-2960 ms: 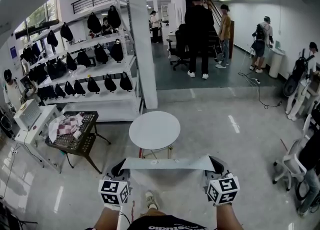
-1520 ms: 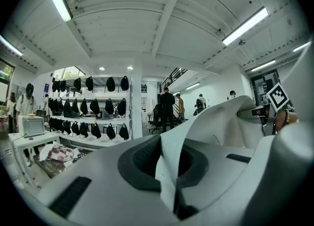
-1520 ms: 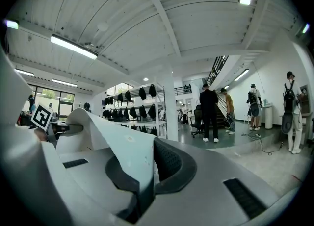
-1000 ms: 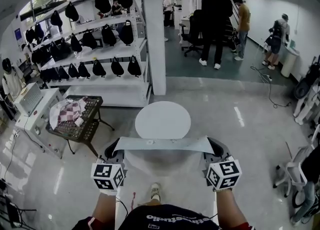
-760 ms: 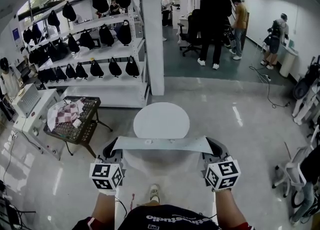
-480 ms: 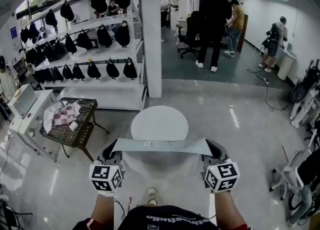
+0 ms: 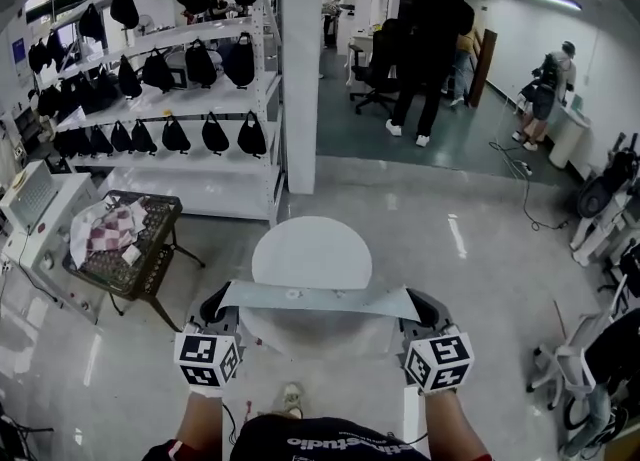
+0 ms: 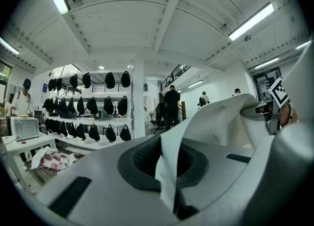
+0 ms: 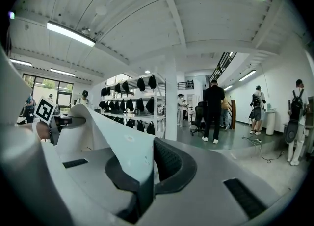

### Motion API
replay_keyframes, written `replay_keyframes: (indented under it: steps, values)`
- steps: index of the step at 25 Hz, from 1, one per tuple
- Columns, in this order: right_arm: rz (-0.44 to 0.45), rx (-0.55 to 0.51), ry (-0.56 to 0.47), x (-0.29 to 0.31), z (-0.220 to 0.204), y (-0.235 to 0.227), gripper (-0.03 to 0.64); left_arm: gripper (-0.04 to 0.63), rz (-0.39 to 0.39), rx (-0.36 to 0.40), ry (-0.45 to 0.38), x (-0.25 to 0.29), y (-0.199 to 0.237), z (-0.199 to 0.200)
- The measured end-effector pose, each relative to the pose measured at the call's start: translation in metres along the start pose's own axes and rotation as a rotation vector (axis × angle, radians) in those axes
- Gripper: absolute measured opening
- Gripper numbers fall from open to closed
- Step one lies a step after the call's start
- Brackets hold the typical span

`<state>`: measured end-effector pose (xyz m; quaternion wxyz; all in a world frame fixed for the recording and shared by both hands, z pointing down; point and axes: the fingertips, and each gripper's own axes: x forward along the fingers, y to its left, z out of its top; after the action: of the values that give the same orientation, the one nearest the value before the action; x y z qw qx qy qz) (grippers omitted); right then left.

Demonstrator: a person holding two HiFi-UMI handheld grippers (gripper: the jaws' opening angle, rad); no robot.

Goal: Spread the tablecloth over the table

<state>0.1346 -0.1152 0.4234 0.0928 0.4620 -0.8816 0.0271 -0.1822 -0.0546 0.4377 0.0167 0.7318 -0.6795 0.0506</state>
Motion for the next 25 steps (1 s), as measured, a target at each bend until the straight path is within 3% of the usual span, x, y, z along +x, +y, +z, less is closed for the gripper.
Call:
replay_keyframes:
  steps: [10,25]
  values:
    - [-0.012,0.006,0.018,0.069,0.014,-0.01,0.028,0.018,-0.002,-0.021,0.024,0.062,0.038,0.002]
    - [-0.059,-0.014,0.02,0.153,0.043,-0.014,0.028,0.018,-0.037,-0.034,-0.006,0.144,0.096,0.019]
